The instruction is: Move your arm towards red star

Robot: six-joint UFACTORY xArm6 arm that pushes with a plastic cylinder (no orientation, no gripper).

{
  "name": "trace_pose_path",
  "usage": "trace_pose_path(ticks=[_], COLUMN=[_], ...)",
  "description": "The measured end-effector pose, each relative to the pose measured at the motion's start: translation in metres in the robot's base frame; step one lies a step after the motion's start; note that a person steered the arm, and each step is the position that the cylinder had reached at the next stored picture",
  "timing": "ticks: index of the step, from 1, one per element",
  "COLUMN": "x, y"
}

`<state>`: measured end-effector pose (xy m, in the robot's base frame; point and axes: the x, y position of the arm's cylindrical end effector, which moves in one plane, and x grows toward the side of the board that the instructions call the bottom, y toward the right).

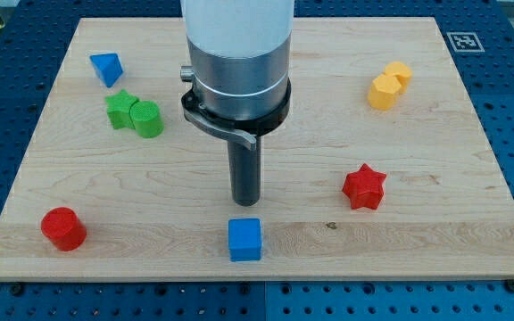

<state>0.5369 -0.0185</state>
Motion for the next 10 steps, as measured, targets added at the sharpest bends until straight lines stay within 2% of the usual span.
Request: trace_pose_path(ticks=[3,6,10], x=[-0.004,-0.036,-0.032], y=[0.003,0.054,0.099])
